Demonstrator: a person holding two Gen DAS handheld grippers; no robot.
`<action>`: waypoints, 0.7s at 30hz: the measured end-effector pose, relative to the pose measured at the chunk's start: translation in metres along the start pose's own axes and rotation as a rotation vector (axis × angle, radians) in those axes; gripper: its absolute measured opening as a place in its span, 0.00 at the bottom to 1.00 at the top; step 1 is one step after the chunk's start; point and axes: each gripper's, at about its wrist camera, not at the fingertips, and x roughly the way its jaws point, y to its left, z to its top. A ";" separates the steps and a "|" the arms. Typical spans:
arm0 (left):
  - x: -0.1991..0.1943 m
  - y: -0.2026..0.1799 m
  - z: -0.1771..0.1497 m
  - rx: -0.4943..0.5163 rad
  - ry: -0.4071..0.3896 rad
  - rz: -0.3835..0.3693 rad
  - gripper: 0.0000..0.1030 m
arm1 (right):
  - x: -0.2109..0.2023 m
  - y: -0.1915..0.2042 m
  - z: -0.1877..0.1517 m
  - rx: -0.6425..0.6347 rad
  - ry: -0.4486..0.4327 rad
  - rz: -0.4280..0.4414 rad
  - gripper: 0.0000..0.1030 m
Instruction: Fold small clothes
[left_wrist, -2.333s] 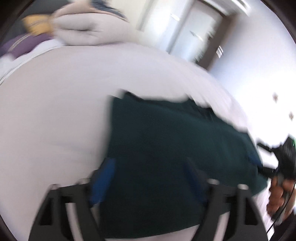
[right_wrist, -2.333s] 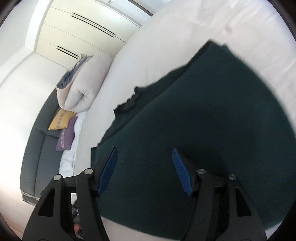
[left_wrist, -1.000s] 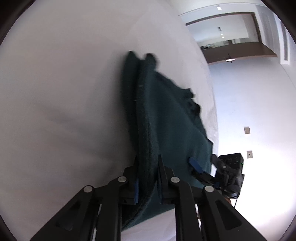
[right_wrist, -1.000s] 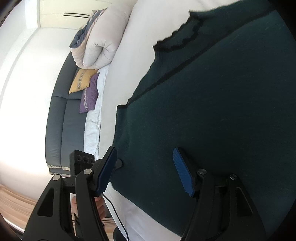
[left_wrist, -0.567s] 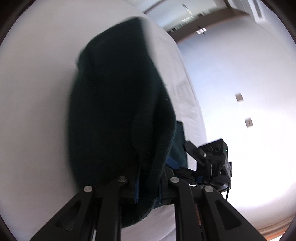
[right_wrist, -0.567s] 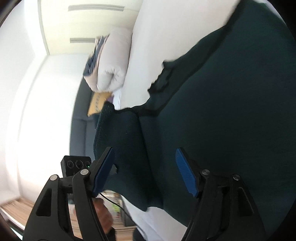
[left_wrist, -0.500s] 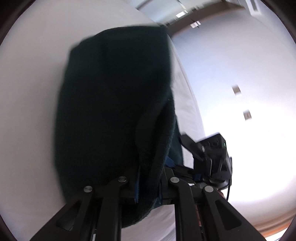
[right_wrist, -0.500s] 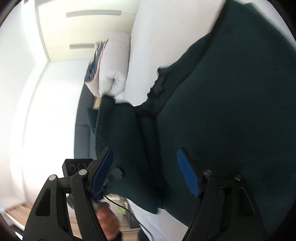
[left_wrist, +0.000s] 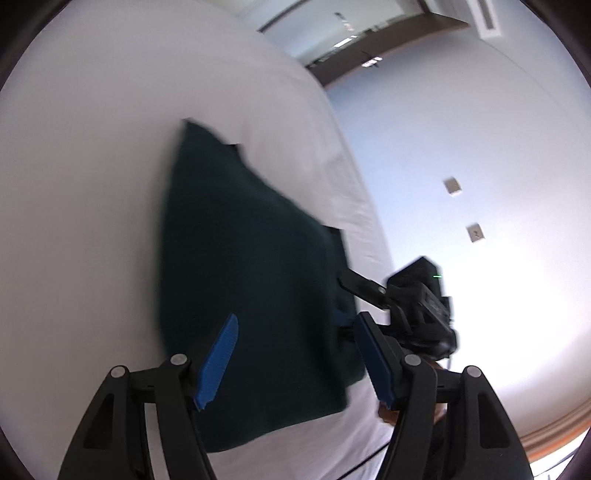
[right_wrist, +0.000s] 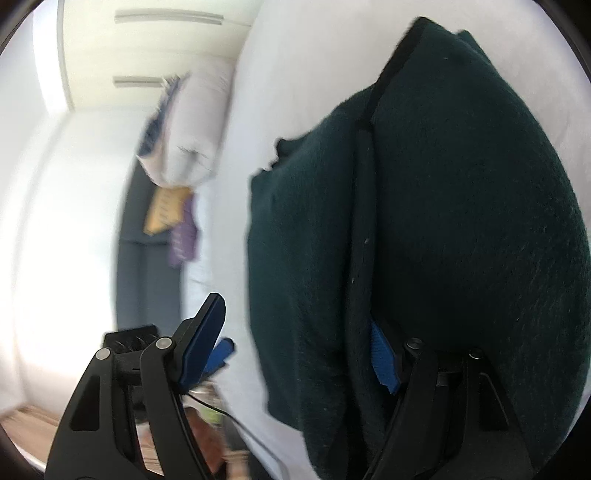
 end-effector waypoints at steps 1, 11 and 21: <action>0.000 0.008 -0.002 -0.020 0.002 -0.001 0.65 | 0.005 0.007 -0.003 -0.034 0.011 -0.057 0.58; 0.006 0.015 -0.011 -0.017 0.010 0.010 0.68 | 0.015 0.043 -0.012 -0.225 0.026 -0.394 0.13; 0.037 -0.026 -0.009 0.095 0.027 0.023 0.70 | -0.057 0.027 0.010 -0.220 -0.101 -0.380 0.13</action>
